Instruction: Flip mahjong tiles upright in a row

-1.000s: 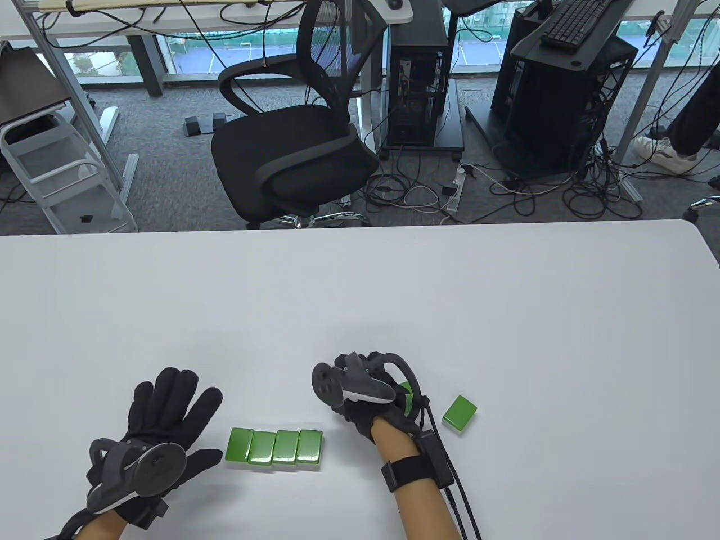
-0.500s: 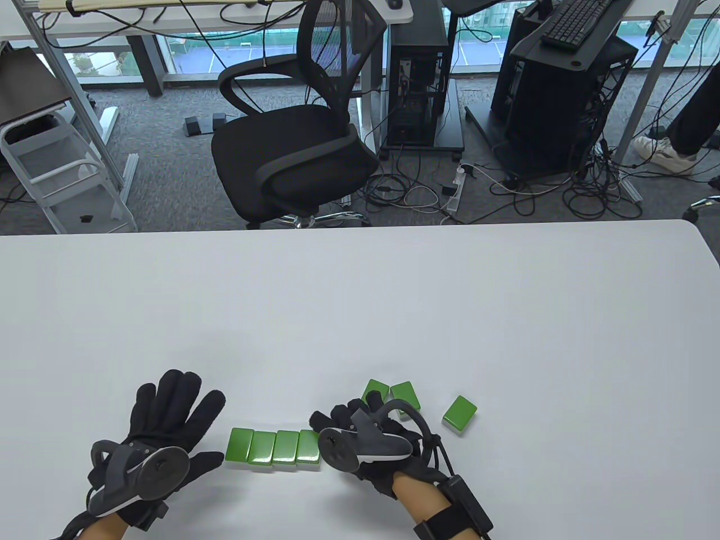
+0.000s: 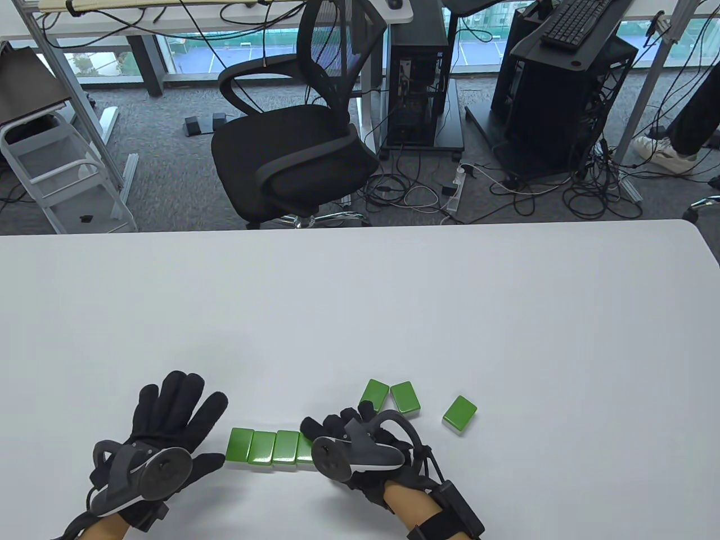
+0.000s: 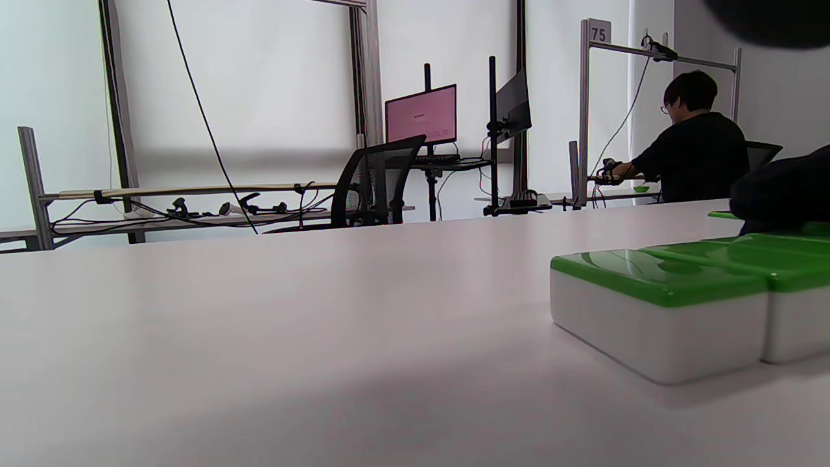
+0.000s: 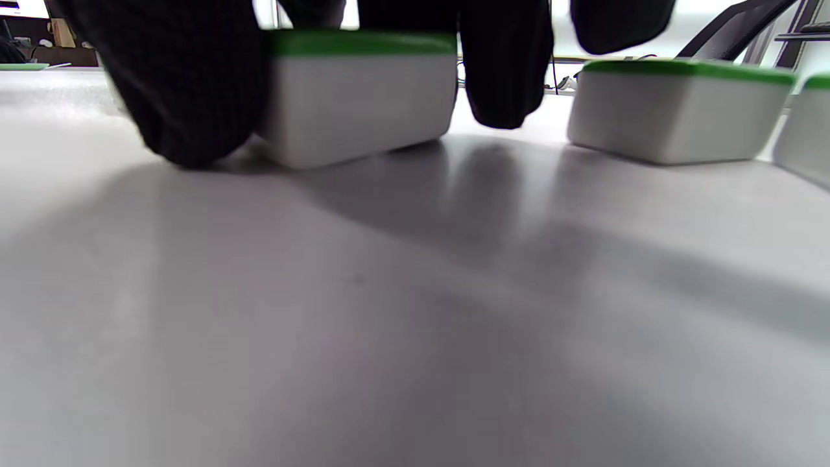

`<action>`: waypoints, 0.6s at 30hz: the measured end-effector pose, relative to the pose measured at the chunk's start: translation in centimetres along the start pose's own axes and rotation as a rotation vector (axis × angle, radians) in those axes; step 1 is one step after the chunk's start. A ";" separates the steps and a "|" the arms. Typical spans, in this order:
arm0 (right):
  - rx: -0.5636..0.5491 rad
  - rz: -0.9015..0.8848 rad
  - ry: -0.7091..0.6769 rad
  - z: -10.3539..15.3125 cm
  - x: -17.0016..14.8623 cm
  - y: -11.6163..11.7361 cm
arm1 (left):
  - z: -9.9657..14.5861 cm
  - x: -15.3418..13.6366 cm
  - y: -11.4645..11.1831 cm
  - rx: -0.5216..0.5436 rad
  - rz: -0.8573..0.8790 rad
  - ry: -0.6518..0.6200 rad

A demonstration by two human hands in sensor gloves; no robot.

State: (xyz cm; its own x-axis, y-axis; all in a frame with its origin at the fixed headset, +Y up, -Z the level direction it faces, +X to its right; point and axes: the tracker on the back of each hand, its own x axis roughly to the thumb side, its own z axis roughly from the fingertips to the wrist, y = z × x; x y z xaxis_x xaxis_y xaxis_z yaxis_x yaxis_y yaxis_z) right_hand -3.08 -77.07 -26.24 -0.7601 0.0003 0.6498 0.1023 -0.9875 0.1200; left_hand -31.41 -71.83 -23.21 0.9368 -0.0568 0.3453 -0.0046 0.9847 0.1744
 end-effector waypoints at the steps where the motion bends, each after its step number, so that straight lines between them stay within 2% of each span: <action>1: -0.014 -0.007 -0.002 0.0 0.0 0.0 | 0.0 0.0 0.0 -0.001 -0.001 -0.001; 7: 0.031 -0.010 -0.004 -0.2 0.0 0.3 | 0.0 0.2 -0.1 -0.018 -0.008 -0.003; 11: 0.050 -0.075 0.019 0.1 -1.2 -1.7 | 0.0 0.2 0.0 -0.024 -0.010 -0.004; 14: 0.005 -0.135 0.108 0.4 -3.4 -3.7 | -0.1 0.2 -0.1 -0.031 -0.009 -0.001; 16: -0.017 -0.126 0.188 0.4 -4.9 -4.3 | -0.1 0.2 -0.1 -0.035 -0.009 0.001; 18: 0.019 -0.094 0.259 0.1 -6.2 -4.0 | -0.1 0.2 -0.1 -0.037 -0.011 0.000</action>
State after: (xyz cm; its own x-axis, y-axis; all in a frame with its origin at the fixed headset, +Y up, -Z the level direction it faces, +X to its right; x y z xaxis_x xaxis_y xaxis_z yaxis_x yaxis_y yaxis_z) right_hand 1.27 -73.14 -30.62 -0.9054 0.0493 0.4217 0.0336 -0.9818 0.1868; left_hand -31.18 -71.90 -23.24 0.9368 -0.0677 0.3433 0.0187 0.9894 0.1443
